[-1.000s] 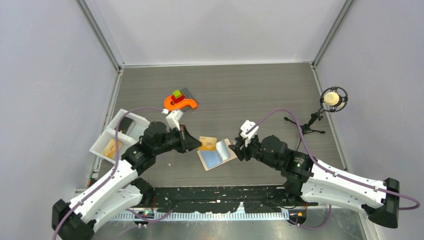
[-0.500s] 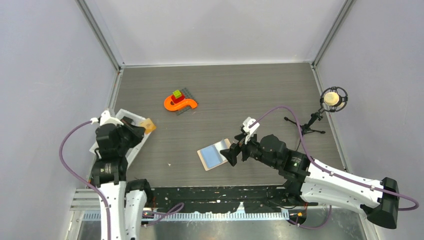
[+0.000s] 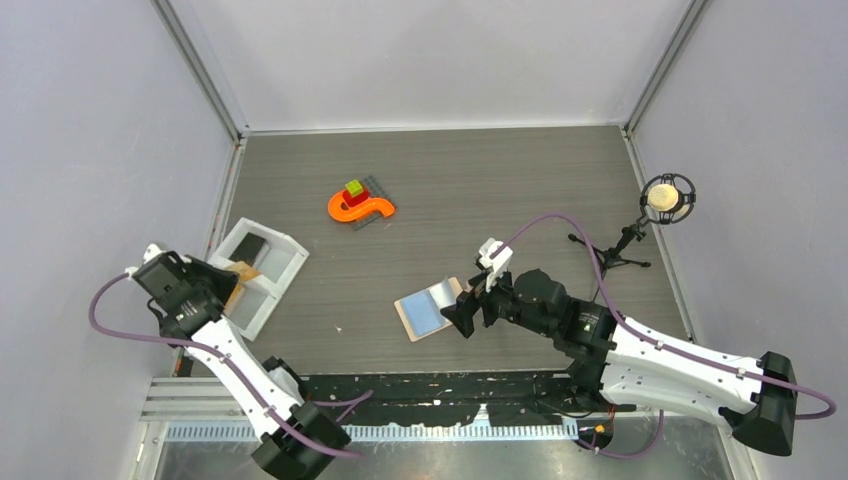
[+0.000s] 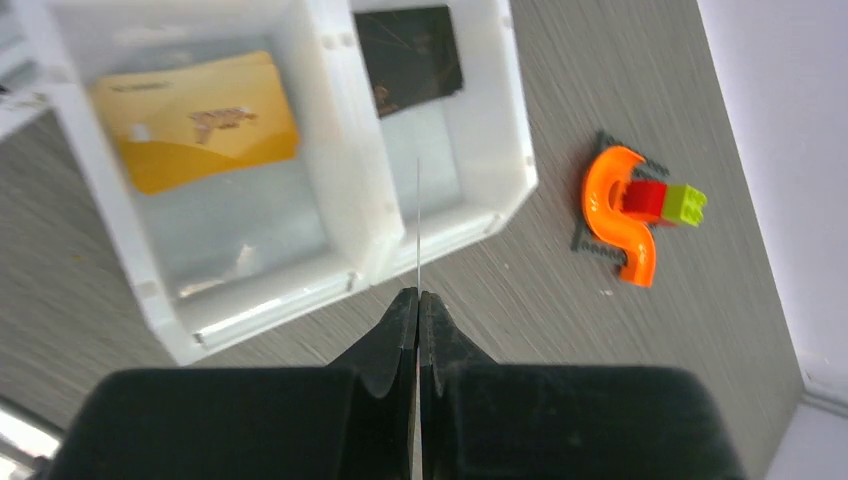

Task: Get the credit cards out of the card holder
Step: Place the credit card in the storage box.

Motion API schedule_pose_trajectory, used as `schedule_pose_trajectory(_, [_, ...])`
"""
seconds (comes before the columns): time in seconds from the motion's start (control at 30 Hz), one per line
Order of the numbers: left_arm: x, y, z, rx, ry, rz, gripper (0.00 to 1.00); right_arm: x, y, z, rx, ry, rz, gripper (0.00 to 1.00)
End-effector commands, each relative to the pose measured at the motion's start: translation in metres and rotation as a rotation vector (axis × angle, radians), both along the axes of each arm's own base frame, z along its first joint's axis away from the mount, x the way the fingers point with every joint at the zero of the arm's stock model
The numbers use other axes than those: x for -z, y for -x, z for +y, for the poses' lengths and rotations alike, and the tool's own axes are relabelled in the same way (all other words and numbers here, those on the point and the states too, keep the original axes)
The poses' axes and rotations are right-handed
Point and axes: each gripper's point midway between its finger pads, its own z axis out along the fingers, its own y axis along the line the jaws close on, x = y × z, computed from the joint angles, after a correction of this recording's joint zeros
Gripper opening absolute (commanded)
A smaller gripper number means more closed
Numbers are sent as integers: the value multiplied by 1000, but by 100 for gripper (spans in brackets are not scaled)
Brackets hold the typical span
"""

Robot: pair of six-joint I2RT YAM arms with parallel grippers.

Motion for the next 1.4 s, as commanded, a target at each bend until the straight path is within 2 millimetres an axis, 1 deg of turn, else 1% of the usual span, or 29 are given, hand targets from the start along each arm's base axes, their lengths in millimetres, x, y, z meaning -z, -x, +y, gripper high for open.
schedule_pose_trajectory(0.0, [-22, 8, 24, -45, -117, -20, 0, -18, 3, 3, -43, 6, -16, 100])
schedule_pose_trajectory(0.1, [-13, 15, 39, -98, -139, 38, 0, -21, 4, 0, -46, 18, -25, 100])
schedule_pose_trajectory(0.2, [-5, 15, 51, -123, -127, 72, 0, -24, 3, -3, -43, 29, -37, 100])
schedule_pose_trajectory(0.37, [-4, 21, 67, -160, -131, 142, 0, -30, -2, -5, -28, 38, -59, 99])
schedule_pose_trajectory(0.43, [-2, 17, 68, -158, -130, 124, 0, -31, -3, -4, -25, 42, -59, 99])
schedule_pose_trajectory(0.53, [5, 4, 72, -152, -100, 83, 0, -29, -4, -2, -27, 48, -53, 99])
schedule_pose_trajectory(0.7, [14, -2, 83, -157, -63, 120, 0, -28, -6, -2, -21, 62, -54, 99])
schedule_pose_trajectory(0.8, [19, -13, 82, -134, -22, 93, 0, -30, -10, -3, -7, 67, -71, 99])
schedule_pose_trajectory(0.87, [26, -17, 84, -133, 3, 100, 0, -34, -14, -2, 2, 66, -81, 99])
schedule_pose_trajectory(0.97, [33, -20, 85, -114, 42, 131, 0, -35, -16, 0, 4, 66, -82, 99])
schedule_pose_trajectory(1.13, [35, -19, 94, -118, 32, 173, 0, -38, -18, 4, -4, 59, -88, 99])
schedule_pose_trajectory(1.23, [40, -18, 96, -114, 41, 199, 0, -39, -20, 5, -6, 61, -92, 98])
schedule_pose_trajectory(1.37, [41, -17, 98, -120, 36, 213, 0, -41, -20, 4, -11, 62, -98, 98])
